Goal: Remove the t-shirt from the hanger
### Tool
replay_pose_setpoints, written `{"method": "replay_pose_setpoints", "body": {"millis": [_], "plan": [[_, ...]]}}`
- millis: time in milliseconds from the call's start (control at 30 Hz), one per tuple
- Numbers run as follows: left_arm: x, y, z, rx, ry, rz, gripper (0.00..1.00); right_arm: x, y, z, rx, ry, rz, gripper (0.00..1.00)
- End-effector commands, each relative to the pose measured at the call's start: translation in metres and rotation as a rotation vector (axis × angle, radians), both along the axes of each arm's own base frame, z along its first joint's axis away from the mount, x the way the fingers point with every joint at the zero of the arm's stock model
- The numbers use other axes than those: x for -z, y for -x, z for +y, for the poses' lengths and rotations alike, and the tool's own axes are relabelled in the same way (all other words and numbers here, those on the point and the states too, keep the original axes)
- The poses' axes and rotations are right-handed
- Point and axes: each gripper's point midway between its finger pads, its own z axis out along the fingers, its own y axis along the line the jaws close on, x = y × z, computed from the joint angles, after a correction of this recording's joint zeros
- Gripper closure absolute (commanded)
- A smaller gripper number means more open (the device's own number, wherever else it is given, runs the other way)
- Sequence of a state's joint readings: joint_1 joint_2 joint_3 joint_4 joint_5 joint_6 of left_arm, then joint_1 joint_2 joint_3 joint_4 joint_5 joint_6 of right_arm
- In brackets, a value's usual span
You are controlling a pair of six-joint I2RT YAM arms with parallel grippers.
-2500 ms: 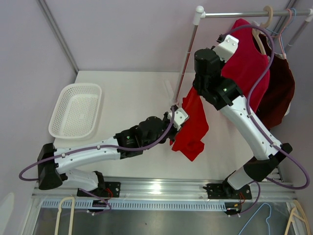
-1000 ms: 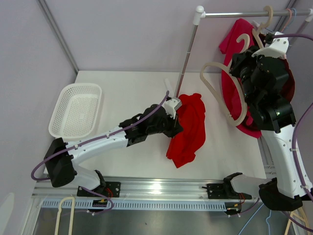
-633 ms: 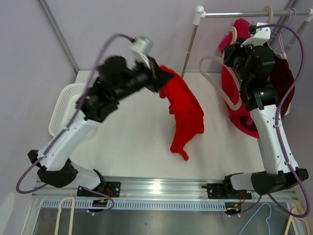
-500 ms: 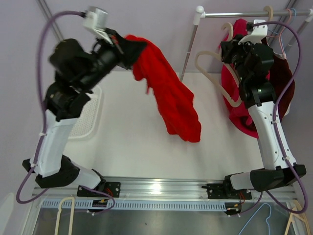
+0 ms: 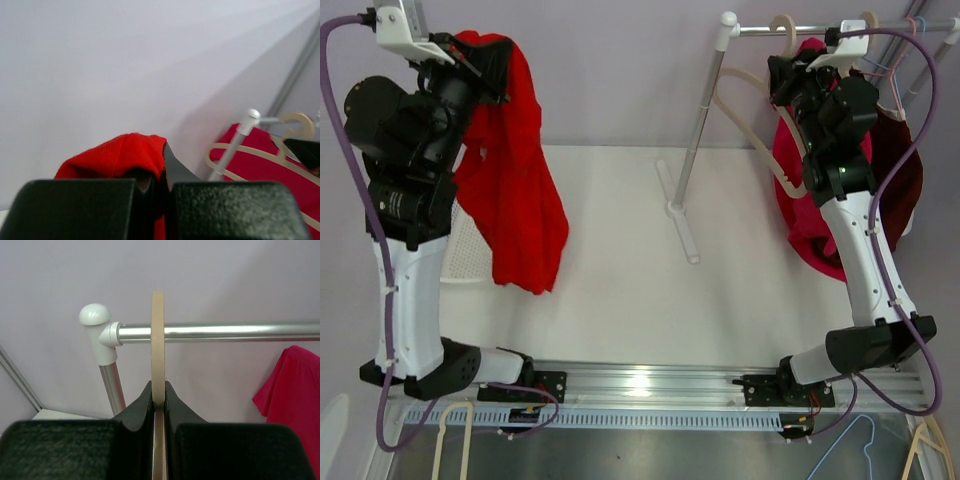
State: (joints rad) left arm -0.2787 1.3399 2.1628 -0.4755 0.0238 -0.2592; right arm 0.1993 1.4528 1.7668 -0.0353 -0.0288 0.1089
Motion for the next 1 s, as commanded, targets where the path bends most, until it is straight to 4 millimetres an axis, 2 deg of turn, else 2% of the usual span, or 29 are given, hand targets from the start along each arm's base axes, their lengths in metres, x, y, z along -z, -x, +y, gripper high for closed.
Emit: {"method": "replay_pose_setpoints", "body": {"millis": [0, 33, 67, 133, 167, 233, 267, 367, 433, 533, 567, 667, 700, 767, 800, 833, 867, 933, 967], "plan": [[-0.049, 0.0, 0.027, -0.077, 0.01, -0.171, 0.99, -0.037, -0.002, -0.001, 0.0, -0.003, -0.123, 1.0], [-0.055, -0.001, 0.031, -0.083, 0.019, -0.182, 0.99, -0.038, -0.004, 0.0, 0.001, 0.0, -0.123, 1.0], [-0.052, -0.015, 0.038, -0.105, 0.016, -0.173, 0.99, -0.038, -0.011, 0.001, 0.005, 0.007, -0.119, 1.0], [-0.062, -0.015, 0.043, -0.1, 0.027, -0.2, 0.99, -0.039, -0.019, 0.001, 0.007, 0.01, -0.113, 1.0], [-0.061, -0.027, 0.052, -0.124, 0.029, -0.194, 0.99, -0.031, -0.03, 0.004, 0.005, 0.018, -0.095, 1.0], [-0.063, -0.033, 0.06, -0.133, 0.04, -0.201, 0.99, -0.04, -0.034, 0.005, 0.003, 0.018, -0.112, 1.0], [-0.058, -0.045, 0.069, -0.157, 0.042, -0.185, 0.99, -0.04, -0.038, 0.005, 0.004, 0.017, -0.11, 1.0], [-0.055, -0.055, 0.089, -0.188, 0.051, -0.18, 0.99, -0.039, -0.049, 0.009, -0.002, 0.017, -0.11, 1.0], [-0.048, -0.063, 0.097, -0.212, 0.051, -0.157, 0.99, -0.028, -0.059, 0.013, -0.015, 0.016, -0.071, 1.0], [-0.049, -0.062, 0.116, -0.262, 0.055, -0.159, 0.99, -0.009, -0.067, 0.017, -0.029, 0.005, -0.03, 1.0], [-0.048, -0.062, 0.129, -0.292, 0.062, -0.157, 0.99, -0.006, -0.069, 0.017, -0.03, 0.002, -0.027, 1.0], [-0.05, -0.052, 0.151, -0.357, 0.078, -0.158, 0.99, 0.012, -0.071, 0.022, -0.052, 0.0, 0.015, 1.0], [-0.046, -0.053, 0.159, -0.389, 0.083, -0.147, 0.99, 0.01, -0.07, 0.024, -0.06, -0.006, 0.001, 1.0], [-0.052, -0.038, 0.166, -0.431, 0.079, -0.17, 0.99, 0.016, -0.07, 0.025, -0.061, -0.005, 0.006, 0.99], [-0.045, -0.04, 0.174, -0.469, 0.09, -0.155, 0.99, 0.018, -0.071, 0.025, -0.059, -0.008, 0.013, 0.91], [-0.037, -0.043, 0.178, -0.488, 0.088, -0.137, 0.99, 0.02, -0.071, 0.024, -0.054, -0.007, 0.018, 0.79], [-0.039, -0.036, 0.179, -0.5, 0.089, -0.146, 0.99, 0.022, -0.072, 0.025, -0.056, -0.005, 0.027, 0.57], [-0.025, -0.043, 0.186, -0.53, 0.074, -0.114, 0.99, 0.022, -0.071, 0.021, -0.035, -0.004, 0.031, 0.43], [-0.023, -0.041, 0.192, -0.564, 0.08, -0.114, 0.99, 0.023, -0.071, 0.019, -0.028, -0.002, 0.032, 0.3]]}}
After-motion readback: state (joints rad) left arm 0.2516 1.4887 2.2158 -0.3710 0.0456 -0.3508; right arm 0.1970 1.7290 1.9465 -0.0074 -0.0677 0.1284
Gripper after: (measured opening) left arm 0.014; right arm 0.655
